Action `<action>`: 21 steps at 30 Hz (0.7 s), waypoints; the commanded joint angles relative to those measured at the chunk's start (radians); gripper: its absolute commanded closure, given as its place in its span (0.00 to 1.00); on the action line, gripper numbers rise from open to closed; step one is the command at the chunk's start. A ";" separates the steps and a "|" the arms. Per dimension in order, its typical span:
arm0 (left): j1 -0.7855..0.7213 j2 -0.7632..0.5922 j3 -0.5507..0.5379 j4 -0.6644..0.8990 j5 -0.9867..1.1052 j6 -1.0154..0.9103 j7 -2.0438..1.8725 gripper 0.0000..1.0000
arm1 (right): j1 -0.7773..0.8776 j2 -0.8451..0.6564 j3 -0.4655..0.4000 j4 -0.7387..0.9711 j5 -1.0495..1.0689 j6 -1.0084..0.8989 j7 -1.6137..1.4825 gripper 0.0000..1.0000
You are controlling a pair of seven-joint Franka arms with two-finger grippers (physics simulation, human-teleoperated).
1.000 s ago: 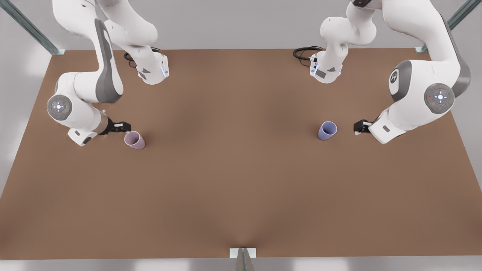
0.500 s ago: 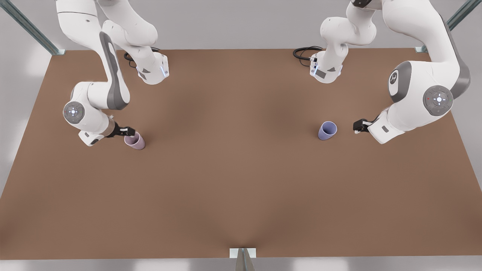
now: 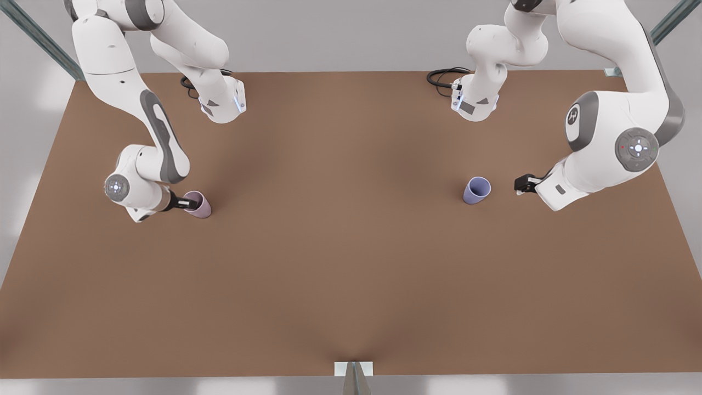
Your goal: Stack the cups, with the pink cup at the bottom and the purple cup at the top
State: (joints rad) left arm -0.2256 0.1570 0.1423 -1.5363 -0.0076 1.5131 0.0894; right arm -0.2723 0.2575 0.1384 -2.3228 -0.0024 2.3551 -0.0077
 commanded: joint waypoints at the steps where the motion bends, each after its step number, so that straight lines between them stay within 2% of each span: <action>1: 0.000 -0.001 0.000 0.001 0.004 -0.011 0.004 0.00 | 0.001 0.008 0.001 0.002 0.001 0.069 -0.009 0.79; 13: 0.000 -0.004 0.000 0.002 0.004 -0.011 0.004 0.00 | 0.001 -0.006 0.009 0.034 0.013 -0.004 -0.014 0.79; 15: 0.000 -0.004 0.000 0.004 0.004 -0.011 0.003 0.00 | 0.001 -0.014 0.073 0.126 0.051 -0.137 0.060 0.79; 18: 0.000 -0.004 0.000 0.004 0.004 -0.011 0.003 0.00 | 0.013 0.008 0.239 0.281 0.053 -0.177 0.403 0.79; 19: 0.000 -0.004 0.000 0.004 0.003 -0.011 0.003 0.00 | 0.073 0.008 0.242 0.327 0.052 -0.178 0.512 0.79; 21: 0.000 -0.004 0.000 0.004 0.004 -0.013 0.004 0.00 | 0.240 0.035 0.241 0.454 0.042 -0.194 0.534 0.79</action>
State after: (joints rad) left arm -0.2255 0.1543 0.1423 -1.5333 -0.0042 1.5021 0.0919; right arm -0.0805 0.2914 0.3733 -1.8979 0.0483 2.2337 0.0946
